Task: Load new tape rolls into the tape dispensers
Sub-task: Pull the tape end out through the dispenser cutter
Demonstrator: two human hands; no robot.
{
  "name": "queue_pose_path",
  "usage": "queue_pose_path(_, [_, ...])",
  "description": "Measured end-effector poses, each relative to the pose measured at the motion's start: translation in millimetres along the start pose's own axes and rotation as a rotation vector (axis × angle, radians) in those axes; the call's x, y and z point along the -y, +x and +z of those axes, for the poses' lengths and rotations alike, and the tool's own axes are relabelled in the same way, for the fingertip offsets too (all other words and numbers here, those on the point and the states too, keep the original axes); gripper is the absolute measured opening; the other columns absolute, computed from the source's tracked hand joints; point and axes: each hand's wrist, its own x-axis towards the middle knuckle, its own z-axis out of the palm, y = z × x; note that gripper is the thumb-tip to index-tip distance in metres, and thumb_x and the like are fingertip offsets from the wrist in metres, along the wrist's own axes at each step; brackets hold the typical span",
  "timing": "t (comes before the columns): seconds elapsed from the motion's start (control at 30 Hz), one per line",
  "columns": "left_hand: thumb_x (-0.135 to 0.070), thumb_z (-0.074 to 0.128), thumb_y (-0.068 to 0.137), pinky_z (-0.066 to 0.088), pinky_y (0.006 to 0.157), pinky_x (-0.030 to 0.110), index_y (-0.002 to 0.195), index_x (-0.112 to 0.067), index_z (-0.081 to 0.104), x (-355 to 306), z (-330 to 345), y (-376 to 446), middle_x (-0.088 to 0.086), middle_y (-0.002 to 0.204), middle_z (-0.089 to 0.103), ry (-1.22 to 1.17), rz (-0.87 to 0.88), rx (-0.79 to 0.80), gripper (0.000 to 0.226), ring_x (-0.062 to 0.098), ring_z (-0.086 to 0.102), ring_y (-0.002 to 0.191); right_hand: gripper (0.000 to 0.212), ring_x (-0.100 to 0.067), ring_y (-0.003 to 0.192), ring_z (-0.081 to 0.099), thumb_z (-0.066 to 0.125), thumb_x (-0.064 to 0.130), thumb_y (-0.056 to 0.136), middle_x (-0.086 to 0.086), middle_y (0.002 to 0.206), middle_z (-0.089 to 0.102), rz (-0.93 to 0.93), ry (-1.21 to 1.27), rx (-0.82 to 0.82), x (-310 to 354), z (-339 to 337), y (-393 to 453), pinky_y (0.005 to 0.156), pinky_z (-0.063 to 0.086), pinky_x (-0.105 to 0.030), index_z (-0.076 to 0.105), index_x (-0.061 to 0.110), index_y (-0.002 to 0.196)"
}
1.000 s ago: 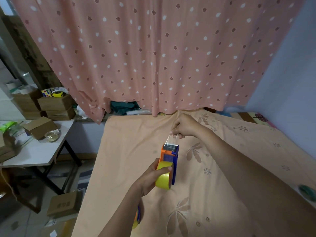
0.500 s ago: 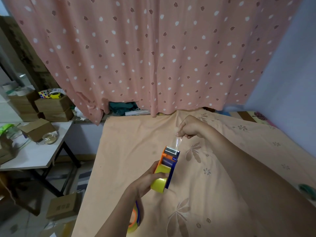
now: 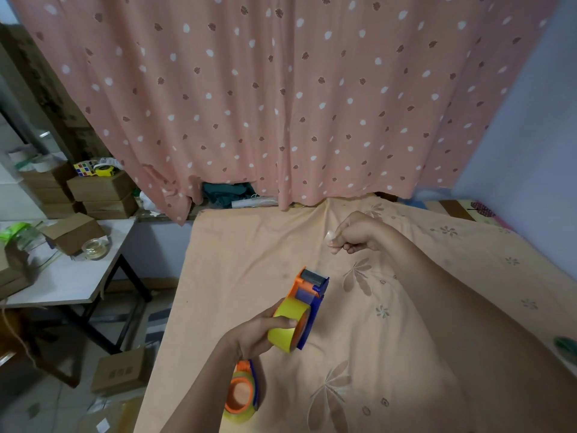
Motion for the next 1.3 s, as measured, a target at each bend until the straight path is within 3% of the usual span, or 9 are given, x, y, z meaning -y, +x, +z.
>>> queue_pose_path(0.33, [-0.025, 0.078, 0.072, 0.056, 0.084, 0.029, 0.136, -0.021, 0.053, -3, -2, 3, 0.002, 0.118, 0.068, 0.007, -0.057, 0.043, 0.069, 0.018, 0.066, 0.104, 0.016, -0.006, 0.050, 0.048, 0.074, 0.006, 0.087, -0.011, 0.079, 0.075, 0.042, 0.010, 0.002, -11, 1, 7, 0.063, 0.053, -0.021, 0.073, -0.005, 0.098])
queue_pose_path(0.53, [-0.039, 0.096, 0.057, 0.057, 0.086, 0.031, 0.134, -0.021, 0.054, -8, -8, 0, 0.003, 0.117, 0.068, 0.005, -0.064, 0.076, 0.090, 0.019, 0.066, 0.106, 0.014, -0.007, 0.053, 0.048, 0.074, 0.005, 0.088, -0.012, 0.079, 0.075, 0.033, 0.029, -0.001, -7, 4, 12, 0.061, 0.053, -0.020, 0.072, -0.004, 0.098])
queue_pose_path(0.8, [-0.027, 0.081, 0.070, 0.056, 0.088, 0.032, 0.135, -0.019, 0.052, 4, -17, -9, 0.000, 0.115, 0.072, 0.009, -0.054, 0.065, 0.071, 0.016, 0.069, 0.103, 0.010, -0.007, 0.051, 0.049, 0.074, 0.009, 0.088, -0.007, 0.075, 0.074, 0.016, 0.029, 0.003, -9, 5, 19, 0.059, 0.053, -0.020, 0.073, -0.001, 0.091])
queue_pose_path(0.9, [-0.032, 0.094, 0.060, 0.058, 0.083, 0.032, 0.128, -0.013, 0.058, 9, -22, -9, 0.005, 0.110, 0.075, -0.095, 0.003, 0.072, 0.079, 0.018, 0.072, 0.097, 0.015, -0.008, 0.045, 0.046, 0.075, 0.005, 0.086, -0.010, 0.073, 0.075, -0.020, 0.084, 0.027, -9, 3, 18, 0.053, 0.052, -0.022, 0.067, 0.010, 0.098])
queue_pose_path(1.03, [-0.036, 0.103, 0.038, 0.059, 0.082, 0.038, 0.106, -0.005, 0.077, 22, -34, -6, 0.015, 0.103, 0.076, -0.368, 0.071, 0.048, 0.079, 0.026, 0.075, 0.089, 0.018, -0.012, 0.045, 0.039, 0.068, -0.002, 0.087, -0.013, 0.070, 0.067, -0.151, 0.325, 0.185, -11, 3, 16, 0.050, 0.046, -0.025, 0.065, 0.015, 0.090])
queue_pose_path(1.17, [-0.038, 0.101, 0.042, 0.053, 0.093, 0.043, 0.109, -0.001, 0.078, 23, -41, -7, 0.019, 0.111, 0.074, -0.485, 0.143, 0.056, 0.080, 0.032, 0.072, 0.099, 0.018, -0.014, 0.048, 0.043, 0.065, -0.002, 0.090, -0.011, 0.069, 0.064, -0.180, 0.414, 0.303, -20, 5, 16, 0.051, 0.047, -0.026, 0.075, 0.013, 0.085])
queue_pose_path(1.3, [-0.039, 0.099, 0.046, 0.040, 0.102, 0.050, 0.115, 0.000, 0.074, 23, -42, -7, 0.022, 0.117, 0.070, -0.492, 0.136, 0.035, 0.083, 0.037, 0.066, 0.106, 0.018, -0.017, 0.046, 0.048, 0.061, -0.004, 0.087, -0.014, 0.067, 0.062, -0.197, 0.449, 0.256, -28, 10, 14, 0.050, 0.048, -0.028, 0.072, 0.009, 0.082])
